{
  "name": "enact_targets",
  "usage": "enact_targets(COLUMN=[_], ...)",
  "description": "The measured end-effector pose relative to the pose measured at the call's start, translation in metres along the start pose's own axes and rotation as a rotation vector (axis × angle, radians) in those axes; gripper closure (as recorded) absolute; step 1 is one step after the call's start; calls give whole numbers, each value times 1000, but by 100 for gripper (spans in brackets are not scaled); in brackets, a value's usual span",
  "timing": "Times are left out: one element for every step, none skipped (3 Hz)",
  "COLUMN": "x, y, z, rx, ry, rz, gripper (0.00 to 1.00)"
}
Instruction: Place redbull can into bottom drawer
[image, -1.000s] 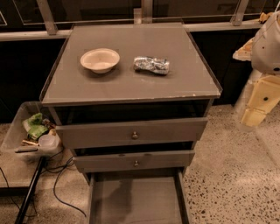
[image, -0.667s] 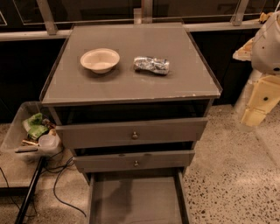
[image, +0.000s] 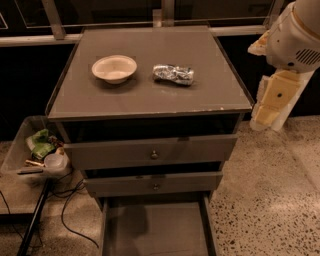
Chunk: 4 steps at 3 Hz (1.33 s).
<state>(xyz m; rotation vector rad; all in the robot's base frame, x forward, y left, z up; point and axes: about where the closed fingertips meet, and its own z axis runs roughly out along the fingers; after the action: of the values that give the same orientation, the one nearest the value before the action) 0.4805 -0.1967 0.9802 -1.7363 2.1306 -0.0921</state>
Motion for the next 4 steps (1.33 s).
enact_targets(x=[-8, -11, -27, -27], y=[-30, -56, -78, -78], z=[13, 26, 42, 42], rx=[31, 53, 73, 73], ry=[-82, -171, -224, -224], rz=[-3, 33, 36, 36], gripper=[0, 0, 0, 0])
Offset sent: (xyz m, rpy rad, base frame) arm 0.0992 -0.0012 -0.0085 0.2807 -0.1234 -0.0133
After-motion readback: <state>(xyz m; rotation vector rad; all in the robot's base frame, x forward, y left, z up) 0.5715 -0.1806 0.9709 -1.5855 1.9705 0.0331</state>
